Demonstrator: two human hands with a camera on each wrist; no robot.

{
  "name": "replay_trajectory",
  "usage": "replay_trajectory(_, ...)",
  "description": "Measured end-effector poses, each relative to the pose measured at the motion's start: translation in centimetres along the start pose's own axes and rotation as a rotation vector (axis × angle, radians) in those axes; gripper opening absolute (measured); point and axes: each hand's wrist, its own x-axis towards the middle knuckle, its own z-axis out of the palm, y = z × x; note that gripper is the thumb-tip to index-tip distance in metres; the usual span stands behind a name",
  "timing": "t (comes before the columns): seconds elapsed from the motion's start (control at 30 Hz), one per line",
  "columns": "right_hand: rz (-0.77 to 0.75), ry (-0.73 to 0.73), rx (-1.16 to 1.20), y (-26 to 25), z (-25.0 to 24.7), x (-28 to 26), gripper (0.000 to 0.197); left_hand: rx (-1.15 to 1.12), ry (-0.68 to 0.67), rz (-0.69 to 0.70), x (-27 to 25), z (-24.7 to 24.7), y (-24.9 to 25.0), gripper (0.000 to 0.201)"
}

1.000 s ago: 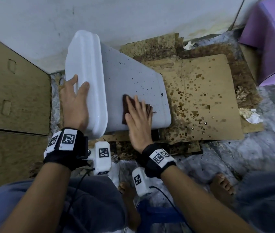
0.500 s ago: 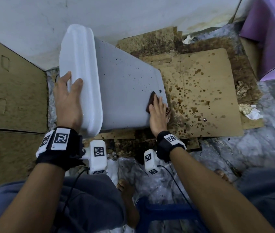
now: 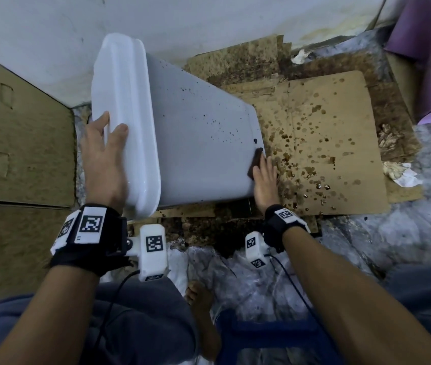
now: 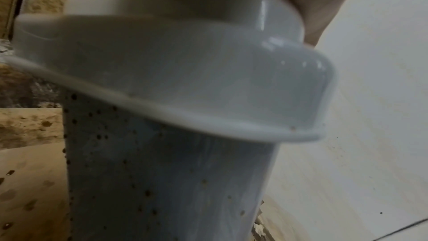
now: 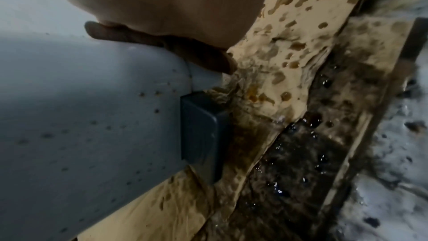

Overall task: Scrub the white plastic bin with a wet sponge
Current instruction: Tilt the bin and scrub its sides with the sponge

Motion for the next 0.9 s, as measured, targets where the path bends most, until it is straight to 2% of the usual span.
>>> replay_trajectory(0.1, -0.008, 0.045, 0.016, 0.5, 0.8, 0.6, 0.048, 0.000, -0.001, 0.000, 0.1, 0.1, -0.1, 0.067)
replay_trajectory(0.2, -0.005, 0.057, 0.075, -1.3, 1.9, -0.7, 0.050, 0.006, -0.003, 0.004, 0.1, 0.0, -0.2, 0.068)
replay_trajectory(0.33, -0.250, 0.036, 0.072, -4.2, 2.4, -3.6, 0.054, -0.001, -0.013, -0.005, 0.1, 0.1, -0.3, 0.068)
replay_trajectory(0.4, -0.275, 0.033, 0.096, -3.8, 2.6, -3.4, 0.053, -0.006, -0.012, -0.005, 0.1, 0.0, -0.3, 0.069)
replay_trajectory(0.47, -0.235, 0.055, 0.104, -2.8, 2.2, -2.5, 0.054, -0.016, -0.012, -0.010, 0.2, 0.0, -0.4, 0.068)
replay_trajectory(0.63, 0.108, 0.041, 0.131, -0.1, 0.6, 1.0, 0.051, -0.028, -0.014, -0.024, 0.1, 0.0, -0.4, 0.066)
replay_trajectory(0.8, 0.092, 0.111, 0.116, -1.0, 2.3, -0.2, 0.058, -0.010, -0.007, -0.022, 0.1, 0.1, -0.3, 0.067)
replay_trajectory(0.9, -0.044, 0.127, 0.102, -3.9, 3.4, -3.3, 0.059, -0.008, -0.008, -0.033, 0.2, -0.1, -0.4, 0.067)
